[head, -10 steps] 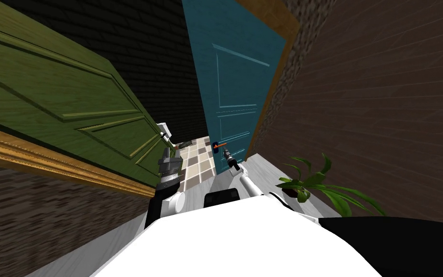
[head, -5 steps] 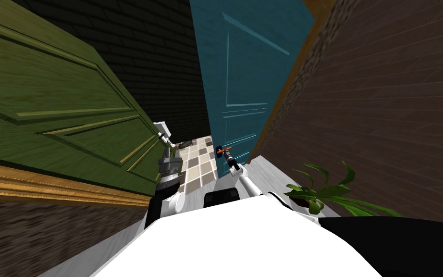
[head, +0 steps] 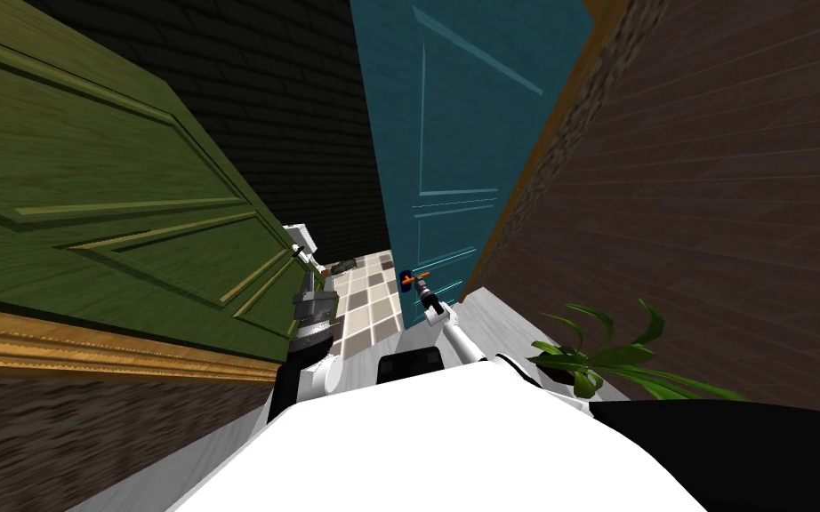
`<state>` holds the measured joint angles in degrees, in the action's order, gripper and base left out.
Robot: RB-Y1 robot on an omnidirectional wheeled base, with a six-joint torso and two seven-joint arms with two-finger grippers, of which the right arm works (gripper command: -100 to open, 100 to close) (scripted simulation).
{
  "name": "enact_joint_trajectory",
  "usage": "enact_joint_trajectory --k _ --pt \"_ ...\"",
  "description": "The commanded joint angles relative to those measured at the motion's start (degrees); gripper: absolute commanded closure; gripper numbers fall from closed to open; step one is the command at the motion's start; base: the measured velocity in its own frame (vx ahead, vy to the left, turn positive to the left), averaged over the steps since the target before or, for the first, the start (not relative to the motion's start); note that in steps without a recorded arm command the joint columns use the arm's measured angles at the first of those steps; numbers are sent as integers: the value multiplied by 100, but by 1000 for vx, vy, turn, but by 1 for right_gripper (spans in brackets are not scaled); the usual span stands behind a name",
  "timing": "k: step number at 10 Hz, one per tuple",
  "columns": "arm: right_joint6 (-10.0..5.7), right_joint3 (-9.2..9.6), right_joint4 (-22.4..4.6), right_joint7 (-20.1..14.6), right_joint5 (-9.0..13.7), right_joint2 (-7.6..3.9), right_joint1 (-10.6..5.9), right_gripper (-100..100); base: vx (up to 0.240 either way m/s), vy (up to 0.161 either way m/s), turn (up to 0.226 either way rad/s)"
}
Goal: Push the door open
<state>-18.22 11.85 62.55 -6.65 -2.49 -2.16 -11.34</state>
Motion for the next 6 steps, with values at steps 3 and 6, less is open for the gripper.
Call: enact_joint_trajectory --k 3,6 --pt "-2 -80 -16 22 10 -38 -7 100 36 17 -7" --pt "-3 -188 -37 51 22 -78 -18 100 157 90 -39"
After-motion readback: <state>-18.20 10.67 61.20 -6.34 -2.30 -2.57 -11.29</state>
